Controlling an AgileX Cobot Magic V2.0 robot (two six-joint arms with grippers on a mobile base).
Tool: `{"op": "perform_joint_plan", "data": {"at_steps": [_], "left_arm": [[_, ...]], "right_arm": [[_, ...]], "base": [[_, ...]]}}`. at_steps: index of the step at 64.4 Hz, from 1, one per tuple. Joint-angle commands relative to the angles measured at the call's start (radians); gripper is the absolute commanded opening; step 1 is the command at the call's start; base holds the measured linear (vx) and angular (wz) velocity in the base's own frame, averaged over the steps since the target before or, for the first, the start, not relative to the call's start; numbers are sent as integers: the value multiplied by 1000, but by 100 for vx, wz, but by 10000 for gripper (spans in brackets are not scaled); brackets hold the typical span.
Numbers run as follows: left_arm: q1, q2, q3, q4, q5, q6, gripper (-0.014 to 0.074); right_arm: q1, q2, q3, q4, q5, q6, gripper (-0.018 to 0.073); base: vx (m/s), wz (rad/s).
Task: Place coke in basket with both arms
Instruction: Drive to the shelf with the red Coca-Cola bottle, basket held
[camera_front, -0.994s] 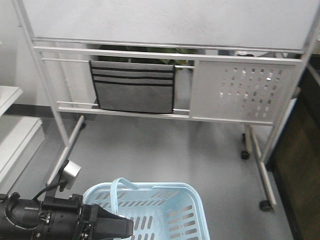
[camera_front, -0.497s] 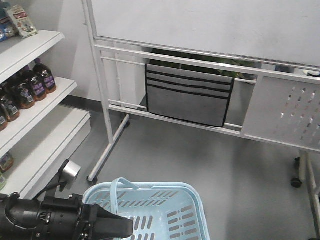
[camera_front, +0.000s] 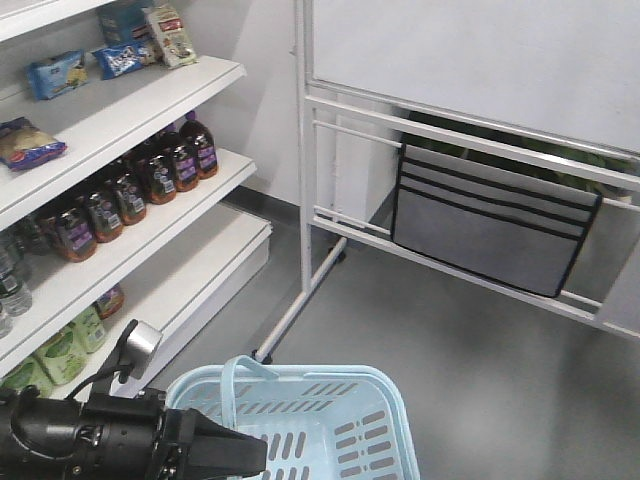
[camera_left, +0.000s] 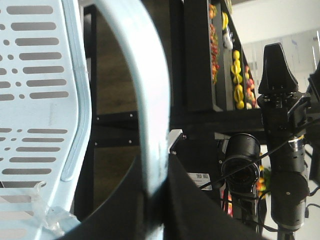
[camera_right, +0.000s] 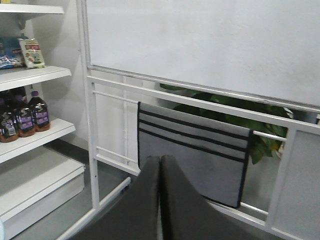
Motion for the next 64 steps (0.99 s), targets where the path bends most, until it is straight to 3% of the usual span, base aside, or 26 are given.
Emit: {"op": "perform_joint_plan", "data": {"at_steps": [1, 64], "left_arm": [[-7, -35, -17, -85, 77, 9, -6], [-7, -35, -17, -85, 77, 9, -6]], "right_arm": [[-5, -12, 8, -4, -73, -6, -10], [-5, -12, 8, -4, -73, -6, -10]], "base": [[11, 42], [10, 39]]}}
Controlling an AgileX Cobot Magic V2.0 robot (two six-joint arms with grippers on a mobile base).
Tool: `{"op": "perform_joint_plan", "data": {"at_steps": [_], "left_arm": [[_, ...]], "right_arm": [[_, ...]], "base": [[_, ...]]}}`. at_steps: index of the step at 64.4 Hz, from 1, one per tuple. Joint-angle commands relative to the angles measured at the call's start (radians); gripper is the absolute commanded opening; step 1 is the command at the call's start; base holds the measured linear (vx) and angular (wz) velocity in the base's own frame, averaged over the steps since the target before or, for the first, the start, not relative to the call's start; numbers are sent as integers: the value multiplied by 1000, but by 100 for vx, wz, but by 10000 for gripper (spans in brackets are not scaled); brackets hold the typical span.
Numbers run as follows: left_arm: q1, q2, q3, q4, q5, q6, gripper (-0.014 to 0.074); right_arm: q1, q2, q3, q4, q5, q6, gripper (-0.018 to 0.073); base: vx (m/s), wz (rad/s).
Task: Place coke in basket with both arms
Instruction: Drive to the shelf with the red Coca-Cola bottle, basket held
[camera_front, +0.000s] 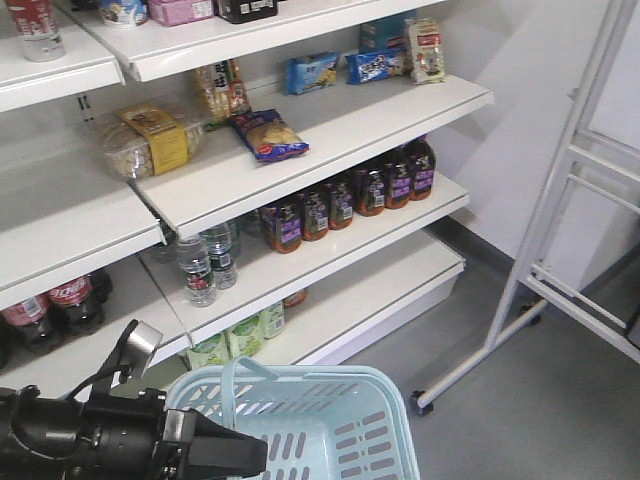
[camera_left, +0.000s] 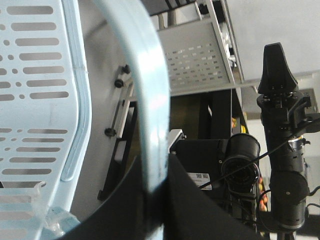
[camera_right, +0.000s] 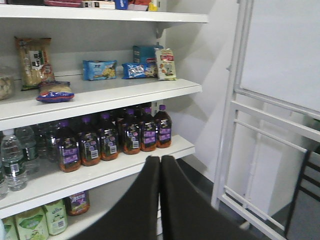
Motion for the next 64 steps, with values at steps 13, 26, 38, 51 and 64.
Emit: {"op": "perform_joint_plan", "data": {"at_steps": [13, 26, 38, 51, 64], "left_arm": [[-7, -35, -17, -85, 77, 9, -6], [-7, -35, -17, -85, 77, 9, -6], [-7, -35, -17, -85, 77, 9, -6], [-7, -35, -17, -85, 77, 9, -6], [-7, -35, -17, -85, 77, 9, -6]], "right_arm": [[-5, -12, 8, -4, -73, -6, -10], [-5, -12, 8, -4, -73, -6, -10], [-5, -12, 8, -4, -73, -6, -10], [-5, -12, 8, -4, -73, -6, -10], [-5, -12, 8, -4, -73, -6, -10]], "base": [[10, 42], [9, 36], [8, 32], [9, 32], [9, 28]]}}
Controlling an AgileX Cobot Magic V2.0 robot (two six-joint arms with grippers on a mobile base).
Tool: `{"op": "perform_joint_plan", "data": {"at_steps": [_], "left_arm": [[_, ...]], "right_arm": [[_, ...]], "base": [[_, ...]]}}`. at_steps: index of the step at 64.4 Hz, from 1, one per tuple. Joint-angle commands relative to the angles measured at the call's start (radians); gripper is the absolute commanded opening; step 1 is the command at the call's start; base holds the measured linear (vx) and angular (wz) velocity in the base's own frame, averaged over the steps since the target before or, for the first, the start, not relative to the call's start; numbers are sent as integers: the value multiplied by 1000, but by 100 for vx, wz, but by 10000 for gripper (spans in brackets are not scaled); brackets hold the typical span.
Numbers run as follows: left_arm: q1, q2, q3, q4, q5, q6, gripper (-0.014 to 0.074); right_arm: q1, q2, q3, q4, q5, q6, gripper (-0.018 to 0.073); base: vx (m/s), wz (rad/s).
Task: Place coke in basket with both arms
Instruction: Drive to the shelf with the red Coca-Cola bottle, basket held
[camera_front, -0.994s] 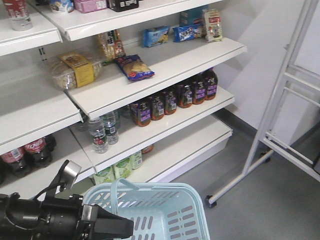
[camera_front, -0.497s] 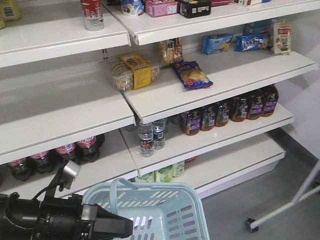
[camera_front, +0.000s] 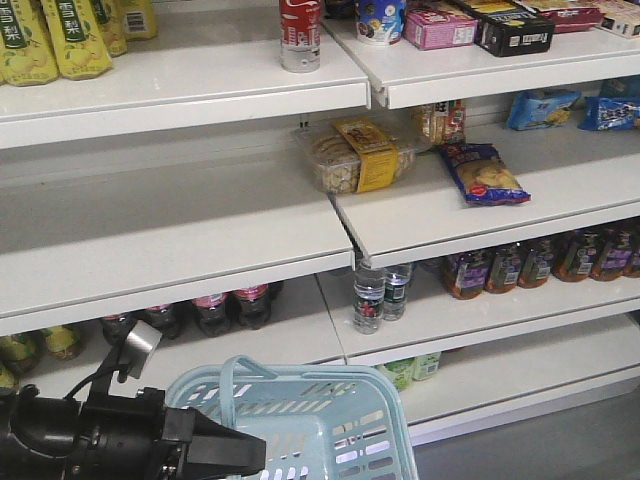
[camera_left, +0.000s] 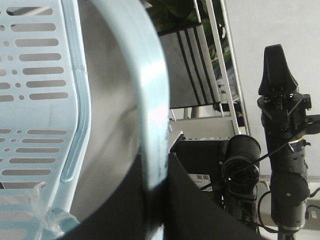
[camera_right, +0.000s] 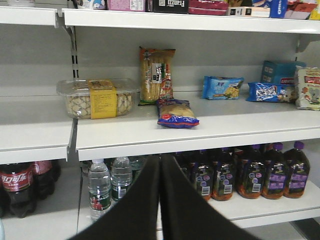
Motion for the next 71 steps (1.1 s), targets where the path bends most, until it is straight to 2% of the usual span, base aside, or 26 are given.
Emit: {"op": "perform_joint_plan", "data": {"at_steps": [1, 71], "left_arm": [[-7, -35, -17, -85, 77, 9, -6], [-7, -35, -17, -85, 77, 9, -6]], "right_arm": [[-5, -12, 8, -4, -73, -6, -10], [-5, -12, 8, -4, -72, -6, -10]], "base": [[8, 23], [7, 20]]}}
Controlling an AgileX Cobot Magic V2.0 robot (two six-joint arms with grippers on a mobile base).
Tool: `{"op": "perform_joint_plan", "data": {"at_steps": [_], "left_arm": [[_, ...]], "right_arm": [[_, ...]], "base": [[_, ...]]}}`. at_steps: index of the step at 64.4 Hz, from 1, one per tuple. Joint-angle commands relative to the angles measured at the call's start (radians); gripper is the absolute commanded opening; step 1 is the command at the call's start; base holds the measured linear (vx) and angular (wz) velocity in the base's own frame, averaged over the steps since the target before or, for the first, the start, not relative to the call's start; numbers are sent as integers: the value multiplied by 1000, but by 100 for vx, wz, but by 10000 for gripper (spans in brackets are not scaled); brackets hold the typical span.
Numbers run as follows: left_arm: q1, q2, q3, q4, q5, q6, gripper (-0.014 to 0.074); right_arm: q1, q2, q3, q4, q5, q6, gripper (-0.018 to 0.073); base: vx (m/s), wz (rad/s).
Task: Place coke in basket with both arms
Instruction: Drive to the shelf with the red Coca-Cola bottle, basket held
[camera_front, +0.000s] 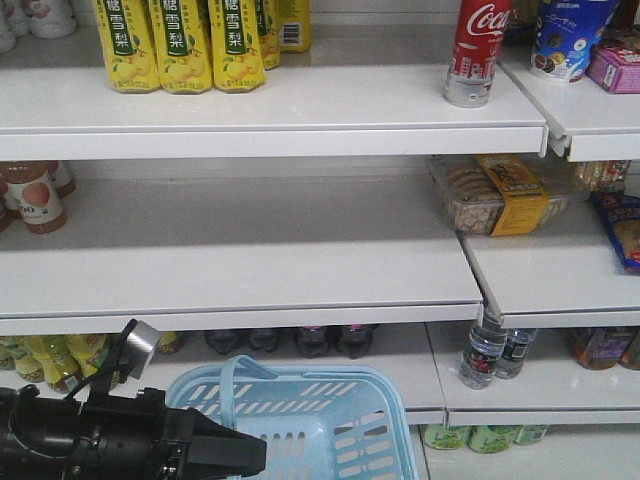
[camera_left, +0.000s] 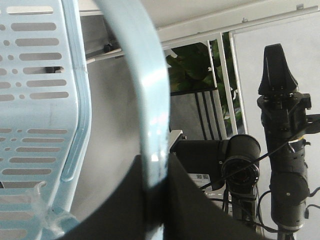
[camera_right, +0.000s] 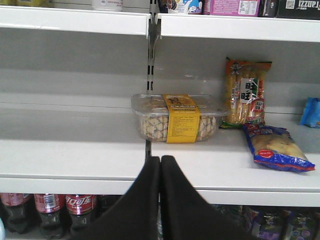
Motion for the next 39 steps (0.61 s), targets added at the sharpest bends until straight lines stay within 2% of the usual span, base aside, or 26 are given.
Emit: {"op": "perform_joint_plan", "data": {"at_steps": [1, 39], "left_arm": [[-7, -35, -17, -85, 77, 9, -6], [-7, -35, -17, -85, 77, 9, -6]], "right_arm": [[-5, -12, 8, -4, -72, -6, -10], [-5, -12, 8, -4, -73, -6, -10]], "base": [[5, 11], [6, 7]]}}
